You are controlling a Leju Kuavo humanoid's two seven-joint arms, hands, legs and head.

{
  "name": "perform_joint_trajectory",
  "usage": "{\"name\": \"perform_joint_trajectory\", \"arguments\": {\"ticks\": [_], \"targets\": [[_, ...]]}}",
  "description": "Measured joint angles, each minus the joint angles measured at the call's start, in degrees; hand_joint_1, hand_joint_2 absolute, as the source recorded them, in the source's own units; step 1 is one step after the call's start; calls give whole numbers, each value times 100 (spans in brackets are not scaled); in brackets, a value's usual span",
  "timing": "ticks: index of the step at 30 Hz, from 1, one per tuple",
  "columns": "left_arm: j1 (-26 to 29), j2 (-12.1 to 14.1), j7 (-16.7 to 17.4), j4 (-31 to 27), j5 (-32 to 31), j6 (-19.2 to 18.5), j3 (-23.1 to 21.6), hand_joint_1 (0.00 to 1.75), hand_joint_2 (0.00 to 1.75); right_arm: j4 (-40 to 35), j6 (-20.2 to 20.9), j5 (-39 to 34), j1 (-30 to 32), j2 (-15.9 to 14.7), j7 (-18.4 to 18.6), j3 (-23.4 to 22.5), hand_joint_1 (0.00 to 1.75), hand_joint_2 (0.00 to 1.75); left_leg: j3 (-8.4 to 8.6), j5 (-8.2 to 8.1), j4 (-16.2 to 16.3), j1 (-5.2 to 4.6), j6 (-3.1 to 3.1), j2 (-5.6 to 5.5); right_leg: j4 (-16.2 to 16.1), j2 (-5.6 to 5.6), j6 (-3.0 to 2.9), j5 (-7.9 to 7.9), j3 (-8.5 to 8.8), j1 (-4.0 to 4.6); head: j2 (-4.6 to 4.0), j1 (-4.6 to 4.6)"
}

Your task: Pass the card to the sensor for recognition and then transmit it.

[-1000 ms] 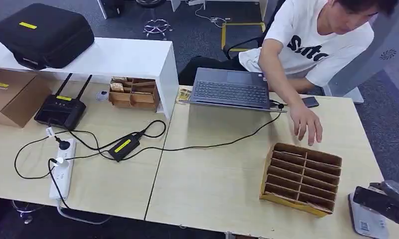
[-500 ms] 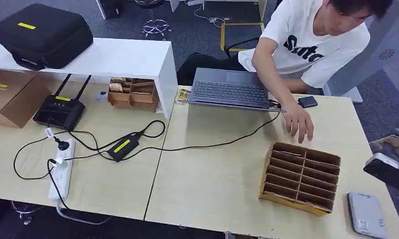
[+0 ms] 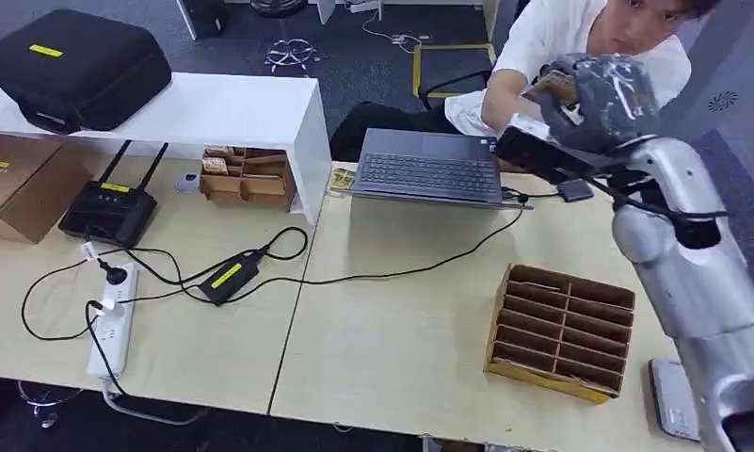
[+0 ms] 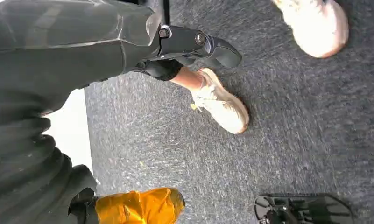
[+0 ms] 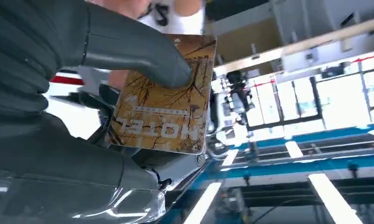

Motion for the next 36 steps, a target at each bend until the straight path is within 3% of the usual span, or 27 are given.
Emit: {"name": "perform_joint_trajectory", "arguments": {"ticks": [3, 6, 13, 18, 19, 20, 21, 32, 36], "targets": [[-74, -37, 46, 0, -59, -4, -33, 0, 175, 579, -100, 52, -350, 575, 26, 505, 175, 175, -8, 5, 0, 5, -6, -42, 0, -39, -2, -1, 0, 5, 0, -7], [-67, -50, 52, 0, -83, -9, -41, 0, 175, 908, -146, 39, -537, 825, 22, 690, 175, 175, -25, 5, 0, 4, -6, -70, -2, -70, -5, -6, -1, 11, 0, -4], [-108, -81, 87, 0, -201, -55, -79, 0, 175, 1563, 26, -29, -662, 1242, 48, 1002, 175, 175, -30, 4, 4, 1, -3, -70, -16, -70, 2, -1, 0, 10, 0, -2], [-104, -92, 96, 0, -264, -55, -79, 0, 175, 1992, 70, 11, -684, 1317, 48, 1190, 168, 175, -31, 5, 4, 1, -2, -77, -16, -75, 1, 0, 2, 9, 0, -2], [-105, -92, 96, 0, -271, -55, -79, 0, 175, 2049, 79, 44, -684, 1317, 46, 1219, 140, 175, -30, 5, 4, 1, -2, -76, -16, -74, 1, 0, 1, 8, 0, -2], [-106, -92, 96, 0, -275, -55, -79, 0, 175, 2102, 90, 59, -684, 1317, 46, 1243, 14, 175, -30, 5, 4, 1, -2, -76, -16, -74, 1, 0, 1, 8, 0, -4], [-106, -92, 96, 0, -277, -55, -79, 0, 175, 2154, 101, 63, -683, 1317, 46, 1269, 3, 175, -30, 5, 4, 1, -2, -76, -16, -74, 1, 0, 1, 7, 0, -2], [-90, -92, 92, 0, -284, -55, -79, 0, 175, 2539, 133, 91, -692, 1332, -26, 1468, 0, 175, -30, 5, 4, 3, -2, -77, -16, -74, 1, 0, -1, 6, 0, -2], [-34, -92, 35, 0, -275, -48, -68, 0, 175, 2361, -13, -79, -687, 1157, -125, 1452, 0, 175, -30, 5, 6, 1, -2, -78, -17, -74, 1, 0, -2, 6, 0, -2]]}}
